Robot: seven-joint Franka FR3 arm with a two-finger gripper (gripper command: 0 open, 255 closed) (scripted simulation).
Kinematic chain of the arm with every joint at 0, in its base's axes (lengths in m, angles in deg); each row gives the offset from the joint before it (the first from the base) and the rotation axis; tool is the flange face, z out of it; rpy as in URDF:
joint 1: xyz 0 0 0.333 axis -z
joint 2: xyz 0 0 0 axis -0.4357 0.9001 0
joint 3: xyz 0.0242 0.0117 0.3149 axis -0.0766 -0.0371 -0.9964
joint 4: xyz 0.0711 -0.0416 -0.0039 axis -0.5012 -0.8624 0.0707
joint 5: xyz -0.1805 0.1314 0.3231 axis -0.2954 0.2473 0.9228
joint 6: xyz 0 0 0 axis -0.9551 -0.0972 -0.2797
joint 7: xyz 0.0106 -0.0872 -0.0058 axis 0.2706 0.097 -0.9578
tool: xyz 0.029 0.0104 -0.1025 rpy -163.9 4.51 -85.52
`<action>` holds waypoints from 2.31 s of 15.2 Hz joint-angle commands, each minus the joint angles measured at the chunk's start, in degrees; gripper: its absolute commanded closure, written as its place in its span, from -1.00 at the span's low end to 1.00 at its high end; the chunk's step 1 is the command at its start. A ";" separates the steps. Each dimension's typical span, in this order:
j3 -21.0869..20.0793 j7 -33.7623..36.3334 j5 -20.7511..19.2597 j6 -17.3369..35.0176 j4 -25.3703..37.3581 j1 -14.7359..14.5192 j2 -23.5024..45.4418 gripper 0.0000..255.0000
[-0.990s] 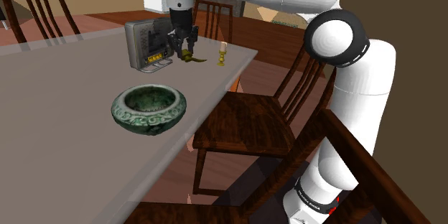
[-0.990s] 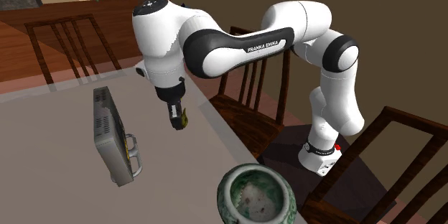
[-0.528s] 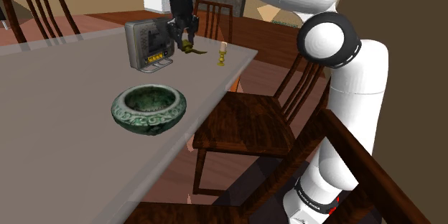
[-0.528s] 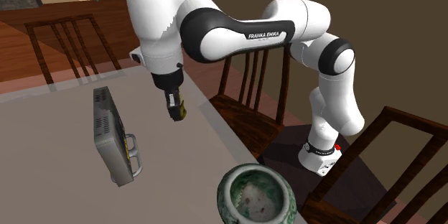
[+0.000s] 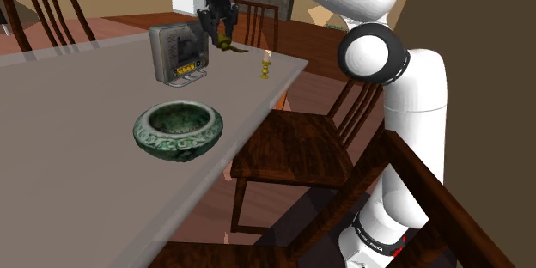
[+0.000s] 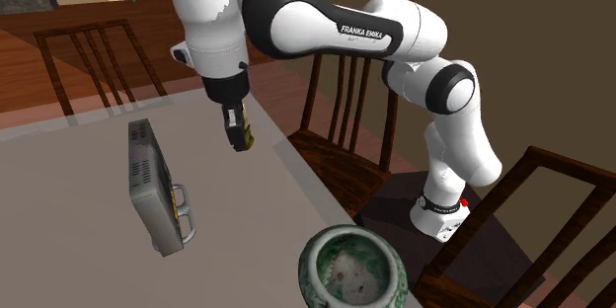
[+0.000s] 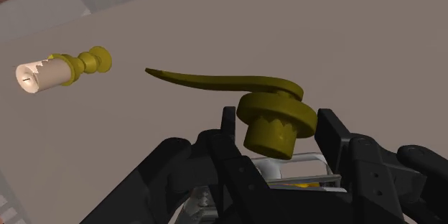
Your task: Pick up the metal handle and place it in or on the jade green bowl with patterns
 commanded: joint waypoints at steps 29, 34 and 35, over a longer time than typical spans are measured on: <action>-10.33 33.65 -2.57 -9.84 7.04 -26.78 2.12 1.00; -11.95 34.49 -0.19 -1.78 -7.19 -22.55 -3.92 1.00; -11.96 34.54 0.19 -0.50 -9.24 -22.11 -4.73 1.00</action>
